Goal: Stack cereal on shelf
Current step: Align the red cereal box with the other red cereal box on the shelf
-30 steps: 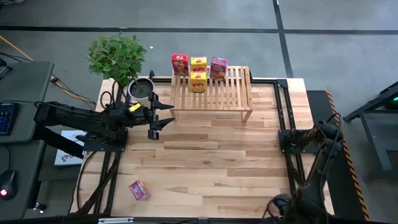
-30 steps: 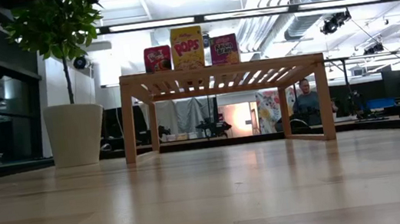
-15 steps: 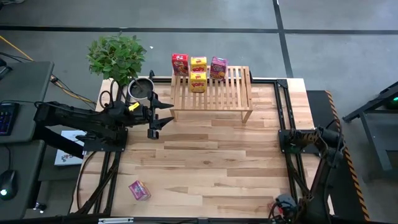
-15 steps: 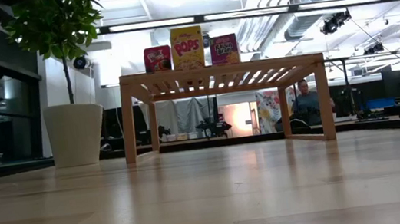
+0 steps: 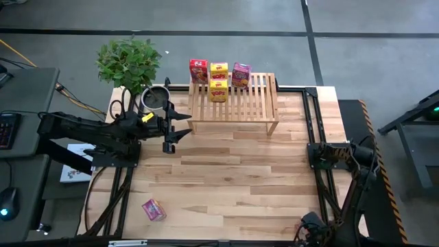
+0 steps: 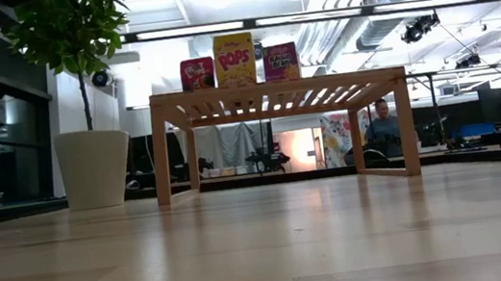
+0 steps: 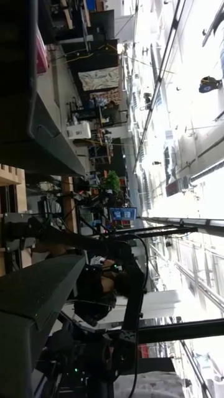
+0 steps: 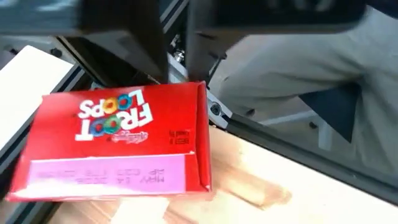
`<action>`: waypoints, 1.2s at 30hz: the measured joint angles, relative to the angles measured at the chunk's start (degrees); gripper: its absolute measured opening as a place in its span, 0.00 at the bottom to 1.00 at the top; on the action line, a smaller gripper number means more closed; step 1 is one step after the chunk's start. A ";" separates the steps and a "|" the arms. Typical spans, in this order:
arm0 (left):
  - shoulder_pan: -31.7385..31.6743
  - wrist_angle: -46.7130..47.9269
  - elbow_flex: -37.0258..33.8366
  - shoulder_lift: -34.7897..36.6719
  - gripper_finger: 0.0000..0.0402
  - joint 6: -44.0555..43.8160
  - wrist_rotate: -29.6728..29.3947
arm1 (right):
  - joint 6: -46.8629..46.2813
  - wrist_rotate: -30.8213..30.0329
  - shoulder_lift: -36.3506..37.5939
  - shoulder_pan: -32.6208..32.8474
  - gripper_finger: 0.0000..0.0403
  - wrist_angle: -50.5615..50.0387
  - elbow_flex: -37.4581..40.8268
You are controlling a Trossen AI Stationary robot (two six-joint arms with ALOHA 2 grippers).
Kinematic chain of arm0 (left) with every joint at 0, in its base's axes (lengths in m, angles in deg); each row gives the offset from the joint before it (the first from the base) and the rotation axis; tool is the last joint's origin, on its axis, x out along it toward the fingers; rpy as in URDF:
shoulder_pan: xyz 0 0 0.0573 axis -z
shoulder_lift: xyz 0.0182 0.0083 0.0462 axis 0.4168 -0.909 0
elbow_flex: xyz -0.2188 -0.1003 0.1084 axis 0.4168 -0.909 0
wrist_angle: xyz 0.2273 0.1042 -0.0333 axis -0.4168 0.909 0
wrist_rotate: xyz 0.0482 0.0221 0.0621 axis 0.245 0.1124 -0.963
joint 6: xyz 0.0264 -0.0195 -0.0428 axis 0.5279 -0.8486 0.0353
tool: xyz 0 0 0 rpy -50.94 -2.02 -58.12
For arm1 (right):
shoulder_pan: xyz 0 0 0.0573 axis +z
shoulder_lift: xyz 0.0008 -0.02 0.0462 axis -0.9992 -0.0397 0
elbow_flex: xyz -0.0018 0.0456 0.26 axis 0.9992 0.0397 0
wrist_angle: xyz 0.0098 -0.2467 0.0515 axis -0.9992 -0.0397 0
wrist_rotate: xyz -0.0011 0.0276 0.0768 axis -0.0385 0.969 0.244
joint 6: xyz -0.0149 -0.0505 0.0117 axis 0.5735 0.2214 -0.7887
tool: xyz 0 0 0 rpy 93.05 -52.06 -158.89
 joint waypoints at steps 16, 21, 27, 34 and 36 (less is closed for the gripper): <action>0.02 0.04 0.02 0.00 0.52 0.04 0.00 | 3.60 2.62 -0.03 0.32 0.01 7.68 7.31; 0.02 0.04 0.02 0.00 0.52 0.07 0.00 | 2.59 -0.33 -0.03 1.23 0.00 8.12 9.32; 0.02 0.05 0.02 0.00 0.52 0.07 0.01 | 1.04 -3.55 0.03 2.21 0.00 10.70 12.99; 0.02 0.04 0.02 0.01 0.52 0.04 0.00 | 1.25 -5.77 0.55 2.21 0.00 13.49 18.21; 0.02 0.04 0.02 0.00 0.52 0.04 0.00 | 1.56 -7.15 0.69 2.14 0.00 13.91 19.43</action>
